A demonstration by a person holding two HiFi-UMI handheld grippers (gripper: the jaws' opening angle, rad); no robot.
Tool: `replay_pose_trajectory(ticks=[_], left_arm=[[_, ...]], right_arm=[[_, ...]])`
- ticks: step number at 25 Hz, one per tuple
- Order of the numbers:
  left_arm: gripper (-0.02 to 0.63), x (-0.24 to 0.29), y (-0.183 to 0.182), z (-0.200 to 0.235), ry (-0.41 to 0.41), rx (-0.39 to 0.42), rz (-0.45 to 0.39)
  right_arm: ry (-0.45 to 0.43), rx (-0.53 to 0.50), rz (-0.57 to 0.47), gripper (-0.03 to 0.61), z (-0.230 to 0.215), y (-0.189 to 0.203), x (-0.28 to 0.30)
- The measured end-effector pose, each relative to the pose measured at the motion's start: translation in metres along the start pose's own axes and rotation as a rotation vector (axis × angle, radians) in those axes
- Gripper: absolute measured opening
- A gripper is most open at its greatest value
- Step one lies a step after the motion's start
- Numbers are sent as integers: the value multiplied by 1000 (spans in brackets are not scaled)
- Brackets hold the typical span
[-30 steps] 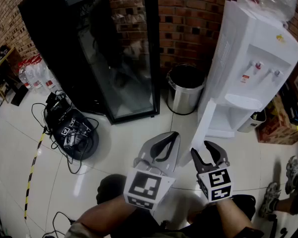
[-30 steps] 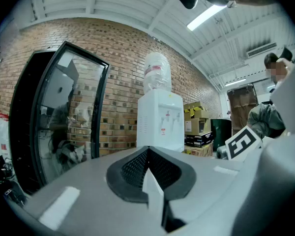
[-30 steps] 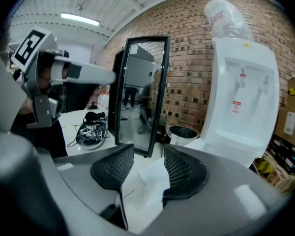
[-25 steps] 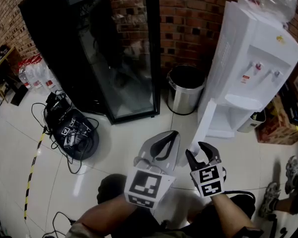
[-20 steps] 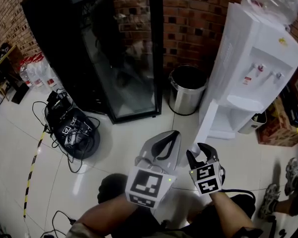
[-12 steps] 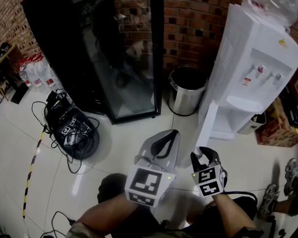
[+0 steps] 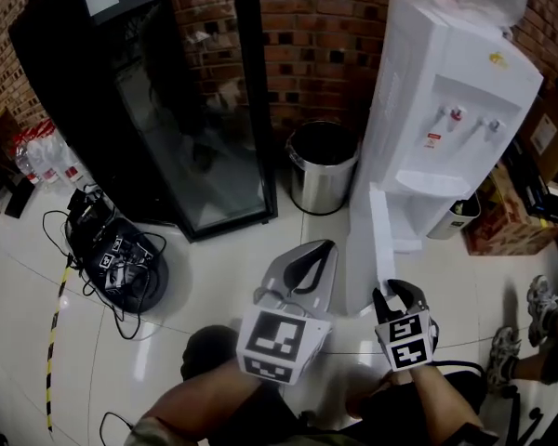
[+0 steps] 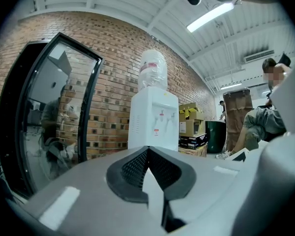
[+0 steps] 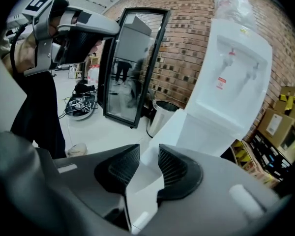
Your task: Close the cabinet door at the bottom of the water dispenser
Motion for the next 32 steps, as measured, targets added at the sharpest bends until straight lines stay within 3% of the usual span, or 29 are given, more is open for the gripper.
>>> replay_pose_trajectory(ticks=[8,22,32], left_arm=[[0,30,13,-11,23,28,45],[0,91,39,-15,63,25,118],[0,145,71,3,54,25,189]], right_arm=[[72,121,34,106,-47,15,-8],[323,332,84,97,-158,32,-8],[479,430,36,89,-247,29,17]])
Point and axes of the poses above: the fingertips, and each gripper's own axes: x forward along the fingers, z to its left, y out of its underside, the point moved 4 cm from there along -x, backward along the fingers, and after that the axes turned 10 degrees about x, right-handed, at the moved point
